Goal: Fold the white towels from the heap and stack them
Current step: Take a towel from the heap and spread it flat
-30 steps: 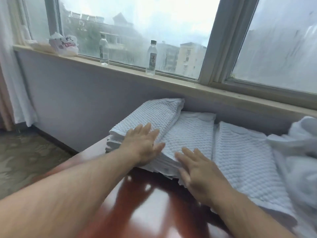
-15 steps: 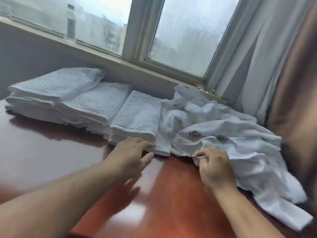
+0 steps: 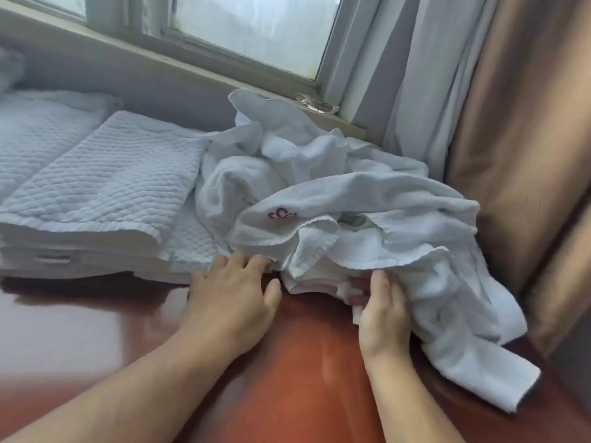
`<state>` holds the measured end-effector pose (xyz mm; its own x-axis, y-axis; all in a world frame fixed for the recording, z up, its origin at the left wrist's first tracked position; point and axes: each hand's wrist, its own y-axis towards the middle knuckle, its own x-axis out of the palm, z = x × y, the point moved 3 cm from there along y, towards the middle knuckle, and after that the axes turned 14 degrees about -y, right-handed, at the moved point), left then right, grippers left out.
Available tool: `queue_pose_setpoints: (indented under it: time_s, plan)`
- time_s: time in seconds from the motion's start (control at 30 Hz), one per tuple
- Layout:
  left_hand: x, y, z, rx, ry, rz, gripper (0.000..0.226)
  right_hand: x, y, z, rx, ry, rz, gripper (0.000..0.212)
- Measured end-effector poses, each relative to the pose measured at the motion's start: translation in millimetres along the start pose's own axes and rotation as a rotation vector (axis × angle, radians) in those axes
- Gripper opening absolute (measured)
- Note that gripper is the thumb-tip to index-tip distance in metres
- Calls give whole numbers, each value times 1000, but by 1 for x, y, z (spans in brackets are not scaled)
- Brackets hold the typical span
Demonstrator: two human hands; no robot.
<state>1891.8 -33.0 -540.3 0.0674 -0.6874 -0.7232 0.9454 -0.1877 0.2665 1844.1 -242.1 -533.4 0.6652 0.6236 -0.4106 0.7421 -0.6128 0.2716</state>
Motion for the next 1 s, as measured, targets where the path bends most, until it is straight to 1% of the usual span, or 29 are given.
queue_pose_setpoints:
  time_s: [0.07,0.13,0.2,0.23,0.3,0.37,0.4,0.47,0.53,0.57,0.6,0.63,0.67,0.7,0.73,0.77,0.8,0.87,0.93,1.0]
  plan:
    - [1,-2,-3,9,-70,15,44,-2,-5,1,-32,24,13,48]
    - [-6,-3,-4,29,-231,34,38,-7,-9,-4,-66,17,39,45]
    - [-13,1,-6,54,-364,57,34,-11,-12,-17,-197,-64,88,41]
    - [-15,4,-9,67,-381,62,35,-12,-14,-23,-290,-123,129,37]
    - [-16,4,-13,89,-307,23,45,-19,-21,-33,-442,-243,258,31]
    - [-13,1,-13,107,-192,-33,58,-26,-28,-37,-515,-305,392,24]
    - [-12,-1,-13,118,-182,-40,61,-26,-30,-39,-518,-316,405,21]
    - [-14,0,-13,127,-244,-24,59,-26,-32,-38,-503,-350,419,21]
    - [-18,2,-13,132,-323,-8,57,-30,-31,-39,-527,-481,526,25]
    - [-19,2,-14,140,-342,-16,58,-34,-28,-38,-512,-572,584,31]
    - [-18,1,-14,151,-354,-37,60,-40,-22,-35,-443,-648,615,42]
    - [-17,-1,-12,166,-358,-59,62,-49,-17,-29,-330,-696,613,52]
    - [-17,-3,-9,187,-357,-73,62,-58,-12,-23,-203,-709,607,55]
    - [-16,-4,-6,216,-355,-79,62,-65,-10,-18,-111,-698,603,50]
    - [-16,-6,-3,249,-358,-84,60,-69,-10,-16,-96,-691,613,41]
    - [-15,-7,-1,280,-370,-92,57,-69,-11,-17,-155,-700,635,31]
    - [-13,-8,2,304,-388,-103,54,-66,-15,-20,-259,-717,656,24]
    - [-10,-12,4,324,-441,-116,50,-55,-21,-27,-472,-706,628,22]
    - [-6,-13,2,287,-555,-138,47,-47,-27,-32,-551,-585,503,25]
    - [-3,-14,0,212,-706,-199,47,-45,-31,-33,-541,-429,331,27]
